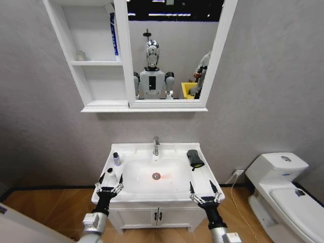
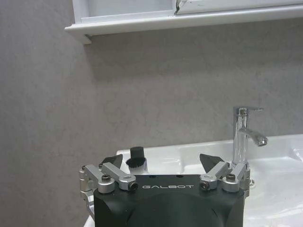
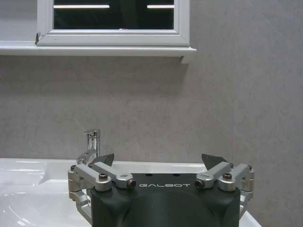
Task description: Move facial cleanser and shampoo from washbasin to cabinet, then wipe washbasin with towel.
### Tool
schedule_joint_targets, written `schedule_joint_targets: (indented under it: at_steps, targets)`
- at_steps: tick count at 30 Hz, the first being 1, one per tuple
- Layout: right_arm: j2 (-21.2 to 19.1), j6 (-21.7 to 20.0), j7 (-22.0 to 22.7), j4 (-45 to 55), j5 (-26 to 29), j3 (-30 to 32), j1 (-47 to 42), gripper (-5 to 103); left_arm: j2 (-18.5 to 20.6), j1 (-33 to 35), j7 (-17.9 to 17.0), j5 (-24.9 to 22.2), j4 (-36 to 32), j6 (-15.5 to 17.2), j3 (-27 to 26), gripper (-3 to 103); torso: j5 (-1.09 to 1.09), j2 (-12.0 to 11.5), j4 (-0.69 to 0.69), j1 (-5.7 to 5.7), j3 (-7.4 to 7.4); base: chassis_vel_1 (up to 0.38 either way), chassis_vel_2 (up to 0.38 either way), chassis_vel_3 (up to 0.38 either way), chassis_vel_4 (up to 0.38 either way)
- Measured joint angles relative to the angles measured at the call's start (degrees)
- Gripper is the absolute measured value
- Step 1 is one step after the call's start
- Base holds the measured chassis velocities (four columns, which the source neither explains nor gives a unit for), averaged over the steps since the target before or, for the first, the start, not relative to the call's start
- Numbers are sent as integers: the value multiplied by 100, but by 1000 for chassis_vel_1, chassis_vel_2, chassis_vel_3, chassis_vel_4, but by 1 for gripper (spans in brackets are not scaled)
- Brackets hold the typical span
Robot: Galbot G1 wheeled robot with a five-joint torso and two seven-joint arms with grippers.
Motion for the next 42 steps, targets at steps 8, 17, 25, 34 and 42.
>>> schedule_joint_targets:
  at_steps: [8, 17, 25, 34, 42]
  targets:
    - [-36, 211, -91, -193, 76, 8, -57, 100, 80, -377, -11, -428, 648, 315, 27, 93, 0, -4, -2, 11, 3, 5, -9, -3, 6]
    - [-118, 110, -91, -165, 183, 71, 26, 100, 243, -1058, -69, -425, 1431, 284, -87, 93, 1, -3, -2, 10, 3, 0, 0, 0, 0]
    - [-87, 12, -30, -169, 188, 115, 53, 100, 275, -1606, -90, -538, 2043, 402, -45, 90, 0, -4, -2, 10, 3, 0, 0, 0, 0]
    - [-92, -19, -5, -200, 193, 154, 22, 100, 299, -1970, -153, -554, 2316, 447, -49, 58, 1, -4, -2, 10, 3, 0, 0, 0, 0]
    - [-38, -28, 94, -181, 180, 111, -17, 100, 320, -1805, -153, -573, 2054, 489, -33, 30, 0, -4, -2, 9, 3, 0, 0, 0, 0]
